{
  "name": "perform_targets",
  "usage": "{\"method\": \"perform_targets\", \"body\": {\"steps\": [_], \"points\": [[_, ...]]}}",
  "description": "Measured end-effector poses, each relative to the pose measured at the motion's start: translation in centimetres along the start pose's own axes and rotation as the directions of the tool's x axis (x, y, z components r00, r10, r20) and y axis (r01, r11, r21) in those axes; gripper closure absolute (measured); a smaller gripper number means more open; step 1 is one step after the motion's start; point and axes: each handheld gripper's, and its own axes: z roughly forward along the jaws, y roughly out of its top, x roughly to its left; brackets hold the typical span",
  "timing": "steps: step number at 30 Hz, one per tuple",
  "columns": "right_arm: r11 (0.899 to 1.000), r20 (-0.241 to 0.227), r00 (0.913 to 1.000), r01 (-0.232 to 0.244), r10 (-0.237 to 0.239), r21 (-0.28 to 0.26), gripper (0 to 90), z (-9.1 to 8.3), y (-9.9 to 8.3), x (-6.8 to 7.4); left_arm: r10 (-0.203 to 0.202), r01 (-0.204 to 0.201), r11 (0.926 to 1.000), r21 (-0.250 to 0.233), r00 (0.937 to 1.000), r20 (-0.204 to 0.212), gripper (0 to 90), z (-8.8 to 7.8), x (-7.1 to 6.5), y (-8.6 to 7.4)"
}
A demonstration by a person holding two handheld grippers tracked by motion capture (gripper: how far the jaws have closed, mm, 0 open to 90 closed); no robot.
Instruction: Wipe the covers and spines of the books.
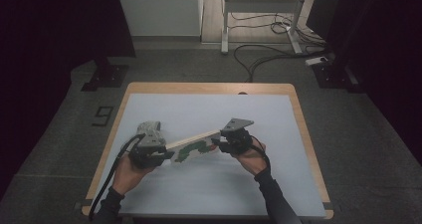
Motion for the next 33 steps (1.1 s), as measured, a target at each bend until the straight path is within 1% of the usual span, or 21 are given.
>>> {"method": "perform_targets", "body": {"steps": [4,8,11,15,22,25,27,29,33], "points": [[1.0,0.018,0.9998,-0.007,0.007,0.0,56.7,0.0,0.0,-0.5,0.019,-0.019,0.9998,0.002,0.9998,-0.011,70.6,0.7,0.7,0.7],[1.0,0.035,0.9992,-0.019,0.019,-0.004,56.9,0.2,0.1,-1.0,0.016,-0.016,0.9999,-0.001,0.9998,-0.014,70.1,1.1,1.3,1.1],[1.0,0.043,0.9988,-0.025,0.026,-0.009,57.4,0.3,0.2,-1.3,0.022,-0.022,0.9998,0.001,0.9992,-0.033,69.3,1.4,1.7,1.4],[0.999,0.041,0.9987,-0.03,0.031,-0.013,57.8,0.3,0.3,-1.4,0.003,-0.003,1.0,-0.004,0.9998,-0.022,68.3,1.5,2.1,1.4],[0.999,-0.002,0.9988,-0.05,0.05,-0.015,55.9,-0.5,-0.3,-1.2,0.01,-0.01,0.9999,0.012,0.9997,-0.023,65.8,1.2,1.0,1.4],[0.999,-0.02,0.9985,-0.051,0.051,-0.009,54.0,-1.0,-0.6,-0.9,0.023,-0.023,0.9996,0.016,0.9995,-0.019,64.4,1.0,0.4,1.2],[0.999,-0.028,0.9986,-0.045,0.045,-0.005,53.6,-1.3,-0.9,-0.7,0.027,-0.026,0.9995,0.015,0.9995,-0.014,63.5,0.9,0.0,1.0],[0.999,-0.038,0.998,-0.05,0.05,-0.006,53.1,-1.5,-1.3,-0.5,0.031,-0.031,0.9995,0.012,0.9995,-0.011,62.7,0.9,-0.4,0.7],[0.998,-0.05,0.9972,-0.055,0.056,0.007,50.8,-1.8,-2.3,0.0,0.024,-0.024,0.9997,0.007,0.9997,-0.011,59.9,0.9,-1.3,0.0]]}}
